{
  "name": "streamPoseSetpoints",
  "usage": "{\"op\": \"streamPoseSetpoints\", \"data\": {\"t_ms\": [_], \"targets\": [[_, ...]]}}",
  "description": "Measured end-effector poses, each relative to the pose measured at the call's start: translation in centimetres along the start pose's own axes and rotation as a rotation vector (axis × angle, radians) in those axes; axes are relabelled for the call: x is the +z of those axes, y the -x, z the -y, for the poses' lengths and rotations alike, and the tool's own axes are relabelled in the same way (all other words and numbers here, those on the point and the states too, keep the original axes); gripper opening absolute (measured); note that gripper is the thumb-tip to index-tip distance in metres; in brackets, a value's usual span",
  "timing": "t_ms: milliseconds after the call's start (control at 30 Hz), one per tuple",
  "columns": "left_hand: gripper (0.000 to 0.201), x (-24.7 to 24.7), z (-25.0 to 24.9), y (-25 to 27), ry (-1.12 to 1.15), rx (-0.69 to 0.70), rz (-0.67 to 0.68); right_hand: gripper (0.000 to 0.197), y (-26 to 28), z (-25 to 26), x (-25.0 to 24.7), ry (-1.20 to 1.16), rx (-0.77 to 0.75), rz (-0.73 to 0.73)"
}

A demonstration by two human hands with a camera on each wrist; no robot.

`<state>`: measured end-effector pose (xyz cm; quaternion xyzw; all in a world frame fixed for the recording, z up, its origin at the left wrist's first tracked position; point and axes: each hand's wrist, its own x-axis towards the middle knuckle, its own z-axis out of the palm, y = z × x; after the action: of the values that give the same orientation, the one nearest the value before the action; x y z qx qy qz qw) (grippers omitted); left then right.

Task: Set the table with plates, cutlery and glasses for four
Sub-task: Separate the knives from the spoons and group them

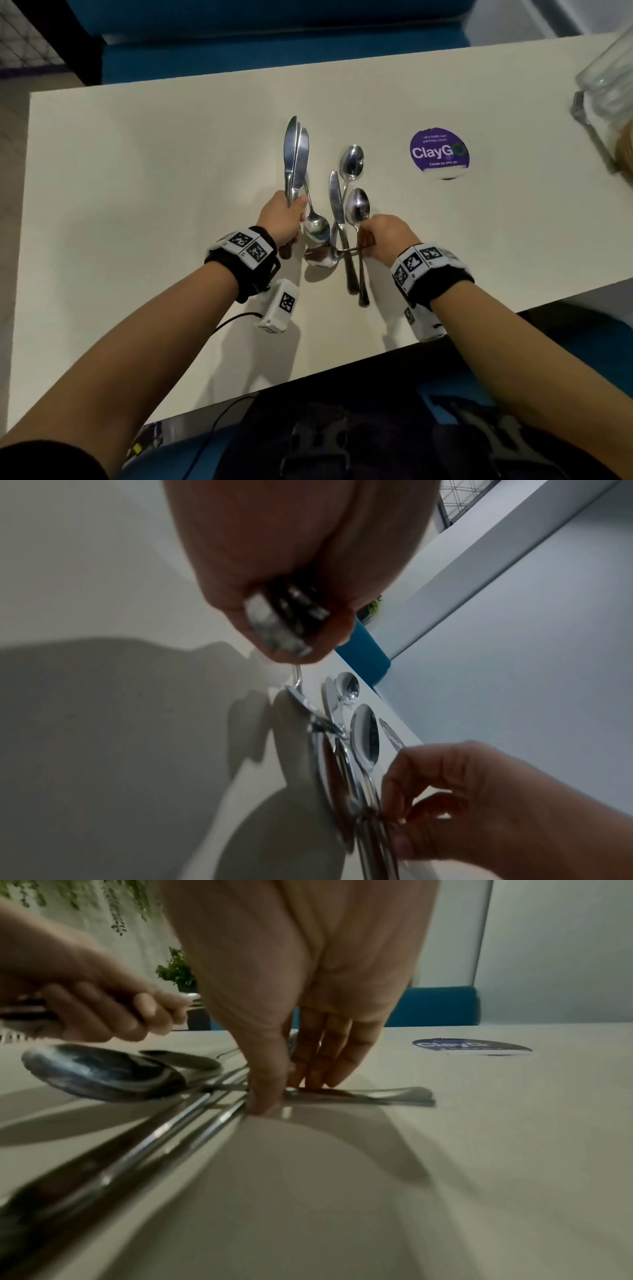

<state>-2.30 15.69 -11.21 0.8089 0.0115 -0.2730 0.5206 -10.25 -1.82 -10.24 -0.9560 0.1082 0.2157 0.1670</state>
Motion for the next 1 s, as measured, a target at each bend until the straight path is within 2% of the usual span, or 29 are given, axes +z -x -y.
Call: {"op": "streamPoseSetpoints", "data": {"t_ms": [133,267,333,467,633,700,767,833,900,1000], "targets": [[0.031,0.2,-0.5,-0.3,0.016,0.007,-0.026,0.01,0.1,-0.7,0.2,0.048,-0.054,0.063],[0.028,-0.1,-0.5,-0.2,0.054,0.011,-0.079,0.018,0.9,-2.0,-1.0,0.009,-0.098,0.153],[0.027,-0.6,-0.4,-0.3,0.066,0.02,-0.102,0.017,1.3,-3.1,-1.9,-0.148,-0.035,0.094],[0.025,-1.1,0.1,-0.9,0.106,-0.016,-0.136,0.016,1.1,-4.5,-2.2,-0.403,0.14,-0.141],[0.025,0.0,0.3,-0.8,0.114,-0.048,-0.098,0.033,-0.4,-3.6,-0.7,-0.425,0.345,-0.145],[0.025,0.5,0.4,-0.6,0.119,-0.05,-0.068,0.038,-0.5,-3.2,-0.5,-0.447,0.383,-0.161],[0.025,0.8,0.4,-0.4,0.112,-0.053,-0.051,0.032,-0.2,-2.1,-0.5,-0.355,0.334,-0.213],[0.027,0.9,0.4,-0.3,0.107,-0.054,-0.043,0.024,0.1,-0.5,-0.3,-0.279,0.217,-0.243],[0.029,0.8,0.4,-0.2,0.093,-0.048,-0.045,0.026,0.1,1.3,0.4,-0.23,0.136,-0.169],[0.029,0.5,0.3,0.1,0.086,-0.042,-0.049,0.025,-0.5,2.9,0.7,-0.15,0.166,-0.08]]}}
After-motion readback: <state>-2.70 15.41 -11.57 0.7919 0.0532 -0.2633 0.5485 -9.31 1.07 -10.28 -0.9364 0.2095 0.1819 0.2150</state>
